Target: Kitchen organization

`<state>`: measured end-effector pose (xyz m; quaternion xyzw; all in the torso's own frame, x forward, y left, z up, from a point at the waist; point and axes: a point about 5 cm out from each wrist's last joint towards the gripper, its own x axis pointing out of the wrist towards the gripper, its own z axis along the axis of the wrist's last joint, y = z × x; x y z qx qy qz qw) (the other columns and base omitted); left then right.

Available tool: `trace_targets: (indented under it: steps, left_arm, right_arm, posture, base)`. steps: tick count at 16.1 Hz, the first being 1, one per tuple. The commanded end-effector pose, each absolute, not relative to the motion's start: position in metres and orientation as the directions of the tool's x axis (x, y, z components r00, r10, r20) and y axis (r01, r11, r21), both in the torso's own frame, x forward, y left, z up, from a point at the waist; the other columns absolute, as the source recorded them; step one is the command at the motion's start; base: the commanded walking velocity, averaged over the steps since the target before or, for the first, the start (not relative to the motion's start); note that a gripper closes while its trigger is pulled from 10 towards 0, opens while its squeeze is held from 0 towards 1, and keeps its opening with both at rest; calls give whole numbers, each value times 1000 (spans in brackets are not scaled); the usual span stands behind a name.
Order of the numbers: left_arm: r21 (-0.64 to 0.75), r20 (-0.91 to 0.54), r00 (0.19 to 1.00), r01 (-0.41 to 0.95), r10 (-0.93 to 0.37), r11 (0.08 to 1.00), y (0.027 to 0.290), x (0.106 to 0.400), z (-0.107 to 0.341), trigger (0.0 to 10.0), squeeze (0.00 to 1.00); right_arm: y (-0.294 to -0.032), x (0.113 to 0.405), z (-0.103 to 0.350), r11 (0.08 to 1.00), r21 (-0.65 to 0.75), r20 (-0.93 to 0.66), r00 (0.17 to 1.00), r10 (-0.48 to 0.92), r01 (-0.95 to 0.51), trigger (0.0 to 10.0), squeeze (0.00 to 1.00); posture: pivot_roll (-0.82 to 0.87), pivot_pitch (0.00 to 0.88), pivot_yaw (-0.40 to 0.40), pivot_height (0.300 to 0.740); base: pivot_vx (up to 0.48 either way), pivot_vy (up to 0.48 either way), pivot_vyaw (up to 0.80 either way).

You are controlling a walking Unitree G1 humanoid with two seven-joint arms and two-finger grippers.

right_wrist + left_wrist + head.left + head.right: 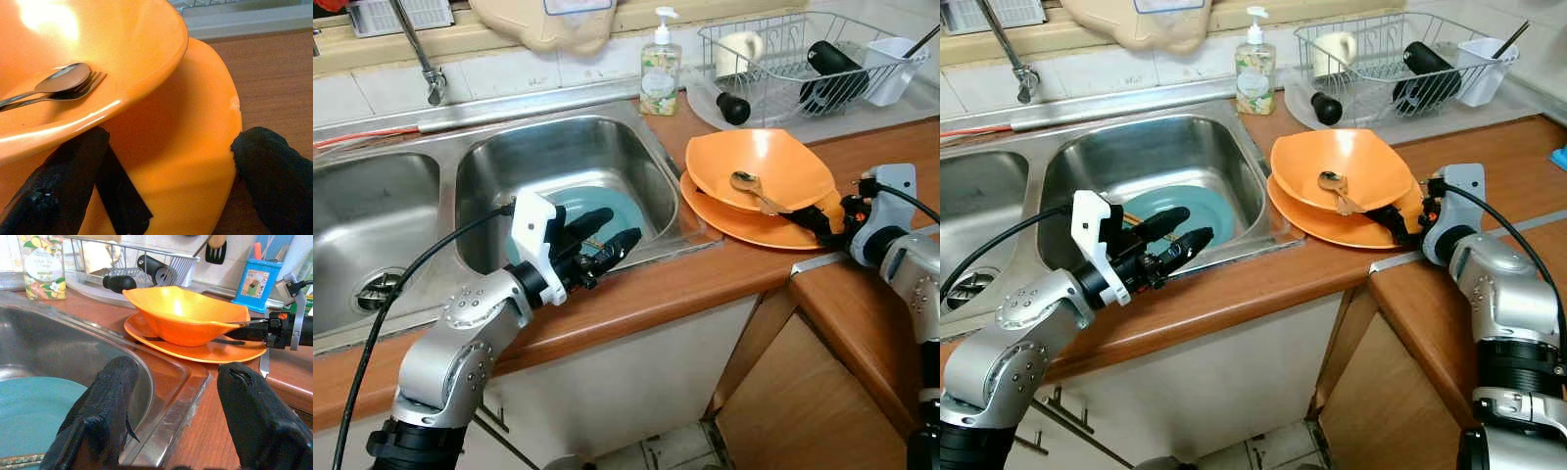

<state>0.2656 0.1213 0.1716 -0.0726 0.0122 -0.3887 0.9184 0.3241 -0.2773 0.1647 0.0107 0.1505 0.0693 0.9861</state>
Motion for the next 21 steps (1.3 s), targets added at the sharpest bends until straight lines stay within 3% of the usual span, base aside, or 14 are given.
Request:
trace_targets:
  steps: [1,4,21]
  left_arm:
    - [-133,33,705,706,-708,696,124,266,174,10000,0]
    - [-135,33,707,704,-707,697,124,267,175,10000,0]
    - [-134,24,700,710,-714,692,123,267,175,10000,0]
  right_arm:
    - [-271,324,160,985,89,-325,931,169,-148,10000,0]
    - [-256,324,161,974,164,-322,924,205,-159,10000,0]
    - [-228,324,146,962,252,-372,907,198,-107,10000,0]
  posture:
    - [-28,0,61,740]
    - [-28,0,64,740]
    - [-19,0,68,740]
  base:
    - [0,0,0]
    - [0,0,0]
    - [0,0,0]
